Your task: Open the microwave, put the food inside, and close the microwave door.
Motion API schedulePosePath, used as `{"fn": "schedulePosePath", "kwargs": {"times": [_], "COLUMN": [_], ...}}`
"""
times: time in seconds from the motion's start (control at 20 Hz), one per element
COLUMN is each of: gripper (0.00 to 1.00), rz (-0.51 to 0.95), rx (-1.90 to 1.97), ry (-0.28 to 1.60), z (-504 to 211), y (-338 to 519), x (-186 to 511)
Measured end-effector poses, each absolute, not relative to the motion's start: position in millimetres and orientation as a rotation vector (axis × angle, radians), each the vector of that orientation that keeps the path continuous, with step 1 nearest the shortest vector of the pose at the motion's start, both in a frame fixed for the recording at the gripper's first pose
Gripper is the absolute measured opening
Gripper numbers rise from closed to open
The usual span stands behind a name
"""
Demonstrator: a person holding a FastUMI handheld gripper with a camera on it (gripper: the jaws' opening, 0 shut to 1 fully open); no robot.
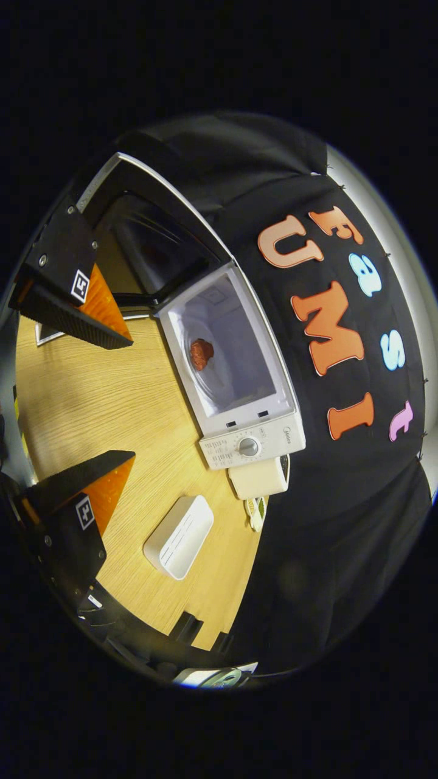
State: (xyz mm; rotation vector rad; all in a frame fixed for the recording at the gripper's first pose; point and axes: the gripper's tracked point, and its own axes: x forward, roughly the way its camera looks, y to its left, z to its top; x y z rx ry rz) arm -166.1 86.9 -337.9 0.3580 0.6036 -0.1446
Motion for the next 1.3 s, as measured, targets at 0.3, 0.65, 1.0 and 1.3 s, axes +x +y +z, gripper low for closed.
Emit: {"fn": "schedulePosePath", "kwargs": {"times": [0.3,0.65,1.0,1.3], "gripper": [0.96,0.64,0.18,0.18], "rz": [-0.083,0.061,0.185,0.160], "rx": [0.231,0.083,0.082,0.067], "ry": [0.649,0.678,0.672,0.614], "z": [-331.3,-333.6,-325.3,-317.3], "y": [131.5,196.4,278.5,306.0], "x": [-224.4,-260.7,-250.5,-199.2]}}
